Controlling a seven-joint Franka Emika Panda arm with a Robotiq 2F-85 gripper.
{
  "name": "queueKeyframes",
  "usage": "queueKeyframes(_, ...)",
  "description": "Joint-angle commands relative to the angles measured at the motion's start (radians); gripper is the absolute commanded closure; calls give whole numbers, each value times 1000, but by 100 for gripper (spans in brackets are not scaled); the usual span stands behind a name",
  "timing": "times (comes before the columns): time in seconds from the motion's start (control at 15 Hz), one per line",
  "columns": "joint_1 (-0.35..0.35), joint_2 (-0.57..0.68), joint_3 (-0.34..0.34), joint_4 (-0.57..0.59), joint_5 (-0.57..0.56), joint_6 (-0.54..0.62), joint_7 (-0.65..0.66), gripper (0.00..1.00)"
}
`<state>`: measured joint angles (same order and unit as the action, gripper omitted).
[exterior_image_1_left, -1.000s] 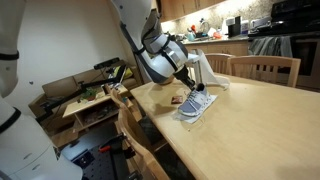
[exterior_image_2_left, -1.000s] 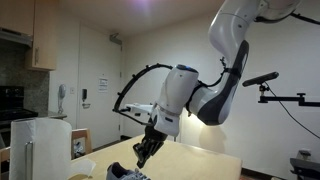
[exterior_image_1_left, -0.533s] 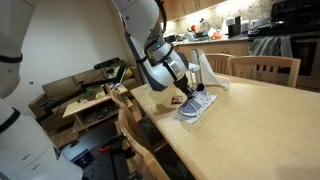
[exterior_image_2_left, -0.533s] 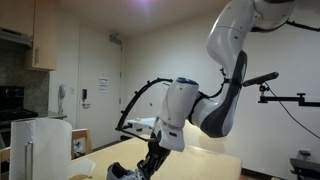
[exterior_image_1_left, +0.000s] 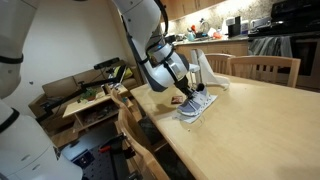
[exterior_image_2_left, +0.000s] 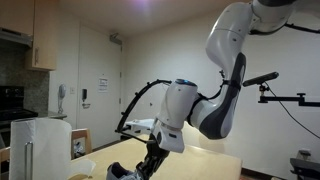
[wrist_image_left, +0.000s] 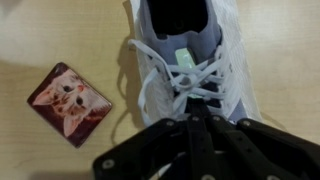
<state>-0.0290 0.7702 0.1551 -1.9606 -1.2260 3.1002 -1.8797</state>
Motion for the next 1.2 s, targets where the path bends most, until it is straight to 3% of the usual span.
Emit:
queueKeyframes(0.0, 30, -45, -21, -22, -11, 6, 3, 100)
queueKeyframes(1.13, 57, -53, -58, 21, -63, 7, 20, 100)
